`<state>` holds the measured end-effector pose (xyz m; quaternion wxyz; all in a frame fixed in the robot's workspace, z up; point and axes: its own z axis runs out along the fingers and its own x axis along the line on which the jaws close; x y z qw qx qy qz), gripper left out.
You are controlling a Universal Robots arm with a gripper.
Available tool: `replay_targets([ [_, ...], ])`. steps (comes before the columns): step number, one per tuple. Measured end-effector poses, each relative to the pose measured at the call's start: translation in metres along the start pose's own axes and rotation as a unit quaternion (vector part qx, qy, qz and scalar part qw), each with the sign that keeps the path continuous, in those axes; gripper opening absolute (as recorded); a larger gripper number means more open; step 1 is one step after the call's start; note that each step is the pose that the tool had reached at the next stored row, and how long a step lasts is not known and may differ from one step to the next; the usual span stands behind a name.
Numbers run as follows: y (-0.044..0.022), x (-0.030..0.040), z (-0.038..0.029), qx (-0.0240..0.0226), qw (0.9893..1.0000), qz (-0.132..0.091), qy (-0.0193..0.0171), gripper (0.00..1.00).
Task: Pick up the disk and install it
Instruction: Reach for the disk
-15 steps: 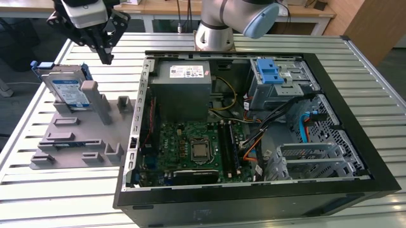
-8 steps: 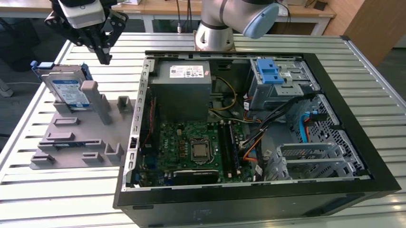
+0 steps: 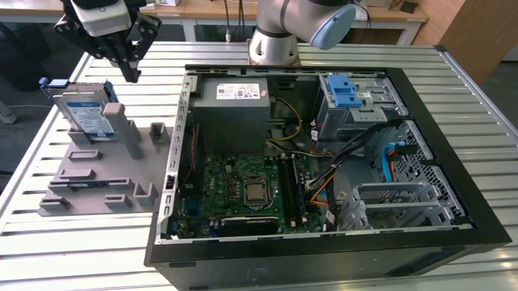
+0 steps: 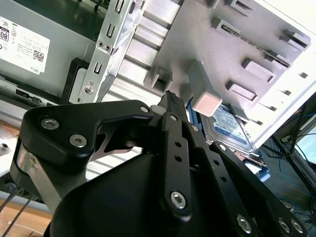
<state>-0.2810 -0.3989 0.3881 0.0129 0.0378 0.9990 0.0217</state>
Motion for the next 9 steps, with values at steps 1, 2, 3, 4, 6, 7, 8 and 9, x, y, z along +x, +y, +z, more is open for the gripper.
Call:
replay_targets([
  [1, 0.0, 0.0002, 0.0, 0.0, 1.0, 0.0, 0.0, 0.11],
  [2, 0.0, 0.0002, 0.0, 0.0, 1.0, 0.0, 0.0, 0.11],
  [3, 0.0, 0.0003, 0.0, 0.0, 1.0, 0.0, 0.0, 0.11],
  [4, -0.0001, 0.0004, 0.0, 0.0, 1.0, 0.0, 0.0, 0.11],
  [6, -0.0001, 0.0009, 0.0, 0.0, 1.0, 0.0, 0.0, 0.11],
  [7, -0.0001, 0.0012, 0.0, 0.0, 1.0, 0.0, 0.0, 0.11],
  [8, -0.0001, 0.0015, 0.0, 0.0, 1.0, 0.0, 0.0, 0.11],
  [9, -0.0002, 0.0019, 0.0, 0.0, 1.0, 0.0, 0.0, 0.11],
])
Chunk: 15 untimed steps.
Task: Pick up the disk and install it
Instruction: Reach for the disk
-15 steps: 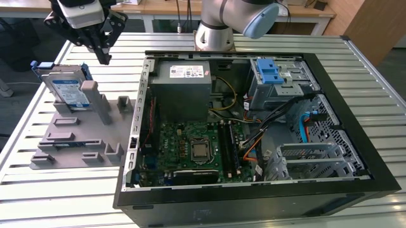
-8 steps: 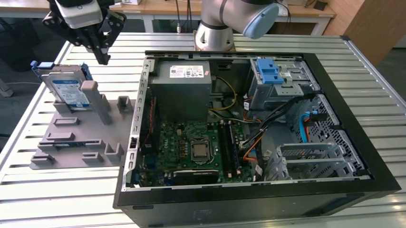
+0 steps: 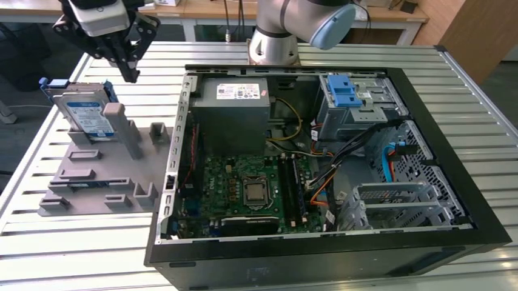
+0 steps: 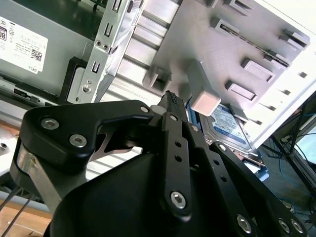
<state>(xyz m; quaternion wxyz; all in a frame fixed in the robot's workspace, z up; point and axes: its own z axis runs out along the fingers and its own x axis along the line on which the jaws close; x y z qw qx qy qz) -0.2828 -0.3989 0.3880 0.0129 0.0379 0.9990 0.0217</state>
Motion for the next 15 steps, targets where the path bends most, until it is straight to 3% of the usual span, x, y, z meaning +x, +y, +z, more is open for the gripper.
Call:
replay_targets([
  [15, -0.0006, 0.0068, 0.0007, 0.0, 1.0, 0.0, 0.0002, 0.11],
])
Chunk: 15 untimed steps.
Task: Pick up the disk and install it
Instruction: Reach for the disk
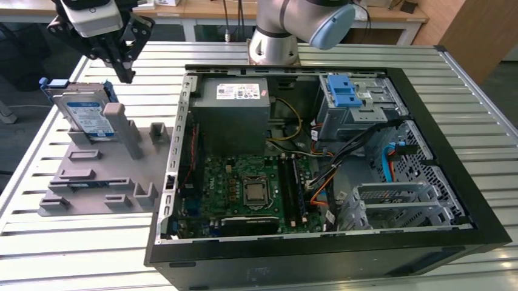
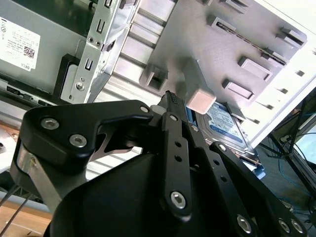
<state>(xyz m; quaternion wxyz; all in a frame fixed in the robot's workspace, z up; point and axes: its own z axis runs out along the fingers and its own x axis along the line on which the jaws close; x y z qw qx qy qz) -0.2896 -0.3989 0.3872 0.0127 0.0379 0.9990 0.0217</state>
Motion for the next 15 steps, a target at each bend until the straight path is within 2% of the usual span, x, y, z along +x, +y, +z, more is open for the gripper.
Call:
replay_targets([
  [15, -0.0004, 0.0052, 0.0009, 0.0001, 1.0, 0.0, 0.001, 0.11],
])
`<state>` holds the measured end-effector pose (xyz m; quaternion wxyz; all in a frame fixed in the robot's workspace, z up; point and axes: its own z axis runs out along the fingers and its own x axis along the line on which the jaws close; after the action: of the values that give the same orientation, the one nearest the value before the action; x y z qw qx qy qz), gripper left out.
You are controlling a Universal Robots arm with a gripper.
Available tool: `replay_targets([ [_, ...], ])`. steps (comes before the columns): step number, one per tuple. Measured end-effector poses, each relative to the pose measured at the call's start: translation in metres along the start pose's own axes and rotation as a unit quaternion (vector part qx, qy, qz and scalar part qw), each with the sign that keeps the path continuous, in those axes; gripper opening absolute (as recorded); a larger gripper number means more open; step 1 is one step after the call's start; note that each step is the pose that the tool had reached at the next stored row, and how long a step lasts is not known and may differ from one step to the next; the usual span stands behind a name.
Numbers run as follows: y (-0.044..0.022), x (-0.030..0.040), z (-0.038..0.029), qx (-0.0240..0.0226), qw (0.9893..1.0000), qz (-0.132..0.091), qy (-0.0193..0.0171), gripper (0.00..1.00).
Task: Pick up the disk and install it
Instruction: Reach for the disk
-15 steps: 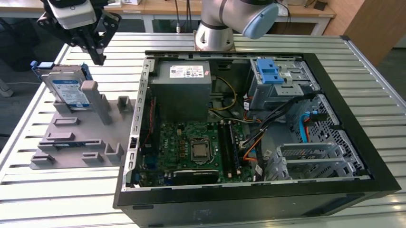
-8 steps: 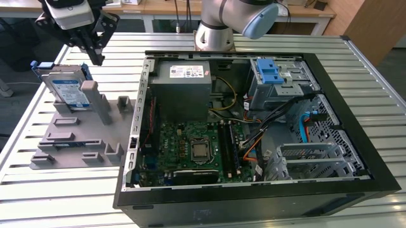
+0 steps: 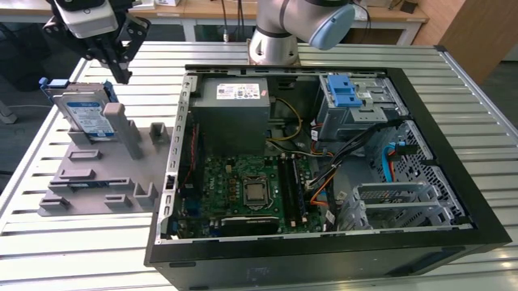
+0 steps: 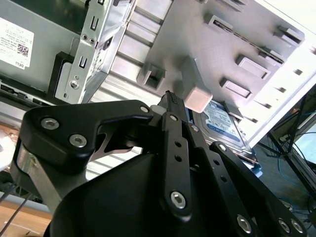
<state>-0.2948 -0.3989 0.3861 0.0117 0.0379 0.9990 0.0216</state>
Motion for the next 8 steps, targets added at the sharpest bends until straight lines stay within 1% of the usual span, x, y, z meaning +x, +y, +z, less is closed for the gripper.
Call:
replay_targets([
  [8, -0.0003, 0.0031, 0.0005, 0.0, 1.0, 0.0, 0.0003, 0.11],
])
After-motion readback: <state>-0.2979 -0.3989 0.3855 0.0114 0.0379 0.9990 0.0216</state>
